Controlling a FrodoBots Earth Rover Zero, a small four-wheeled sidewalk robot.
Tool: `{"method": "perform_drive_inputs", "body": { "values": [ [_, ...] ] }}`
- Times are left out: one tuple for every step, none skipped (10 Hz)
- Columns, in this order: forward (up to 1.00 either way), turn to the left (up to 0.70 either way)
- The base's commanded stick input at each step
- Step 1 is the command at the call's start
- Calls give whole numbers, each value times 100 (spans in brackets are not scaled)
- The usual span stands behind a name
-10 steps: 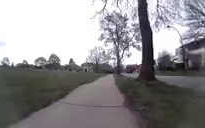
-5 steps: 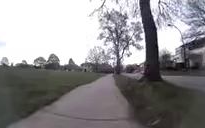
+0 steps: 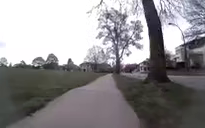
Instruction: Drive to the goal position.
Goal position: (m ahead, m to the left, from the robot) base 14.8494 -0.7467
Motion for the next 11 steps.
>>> {"method": "perform_drive_inputs", "body": {
  "values": [
    [100,0],
    [100,0],
    [100,0],
    [100,0],
    [100,0],
    [100,0],
    [100,0],
    [100,0],
    [100,0],
    [100,0],
    [100,0]
  ]
}}
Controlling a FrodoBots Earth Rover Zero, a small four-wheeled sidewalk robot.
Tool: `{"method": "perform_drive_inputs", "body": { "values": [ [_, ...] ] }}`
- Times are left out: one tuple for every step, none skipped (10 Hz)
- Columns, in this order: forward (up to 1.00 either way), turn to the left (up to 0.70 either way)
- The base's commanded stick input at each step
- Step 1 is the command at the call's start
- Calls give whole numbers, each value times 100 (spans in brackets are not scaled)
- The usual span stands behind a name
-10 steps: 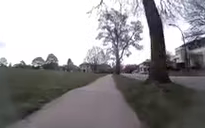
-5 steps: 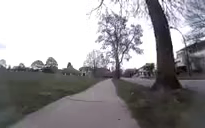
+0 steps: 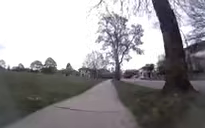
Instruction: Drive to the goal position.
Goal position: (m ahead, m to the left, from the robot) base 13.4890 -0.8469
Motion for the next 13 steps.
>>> {"method": "perform_drive_inputs", "body": {
  "values": [
    [100,0],
    [100,0],
    [100,0],
    [100,0],
    [100,0],
    [100,0],
    [100,0],
    [100,0],
    [66,0],
    [0,0],
    [0,0],
    [0,0],
    [0,0]
  ]
}}
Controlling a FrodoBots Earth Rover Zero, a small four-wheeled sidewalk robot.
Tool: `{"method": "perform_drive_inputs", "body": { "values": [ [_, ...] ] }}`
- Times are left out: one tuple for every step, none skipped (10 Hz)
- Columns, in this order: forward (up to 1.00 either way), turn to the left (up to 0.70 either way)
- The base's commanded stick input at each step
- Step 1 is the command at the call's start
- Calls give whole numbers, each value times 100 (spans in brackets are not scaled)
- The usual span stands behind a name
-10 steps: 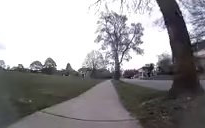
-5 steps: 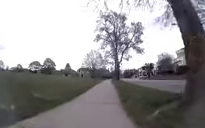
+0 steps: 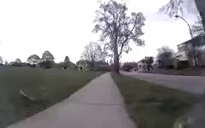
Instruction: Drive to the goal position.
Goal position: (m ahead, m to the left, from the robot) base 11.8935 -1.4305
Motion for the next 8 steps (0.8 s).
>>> {"method": "perform_drive_inputs", "body": {
  "values": [
    [0,0],
    [0,0],
    [0,0],
    [0,0],
    [0,0],
    [26,0],
    [73,0],
    [100,0]
  ]
}}
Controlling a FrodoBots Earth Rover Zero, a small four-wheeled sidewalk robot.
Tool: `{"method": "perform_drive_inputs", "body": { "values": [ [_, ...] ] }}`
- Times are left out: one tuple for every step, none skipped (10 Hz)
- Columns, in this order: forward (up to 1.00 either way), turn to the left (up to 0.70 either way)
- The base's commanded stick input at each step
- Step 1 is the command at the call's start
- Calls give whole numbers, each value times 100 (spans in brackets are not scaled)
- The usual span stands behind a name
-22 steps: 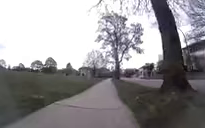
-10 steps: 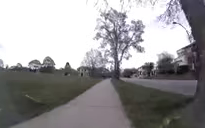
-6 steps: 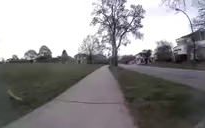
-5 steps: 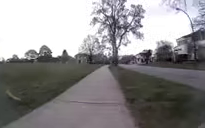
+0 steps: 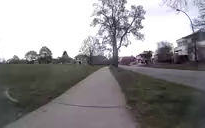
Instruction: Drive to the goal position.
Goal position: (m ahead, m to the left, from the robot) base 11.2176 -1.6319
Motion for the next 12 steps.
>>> {"method": "perform_drive_inputs", "body": {
  "values": [
    [100,0],
    [100,0],
    [100,0],
    [100,0],
    [100,0],
    [100,0],
    [100,0],
    [100,0],
    [100,0],
    [100,0],
    [100,2],
    [100,37]
  ]
}}
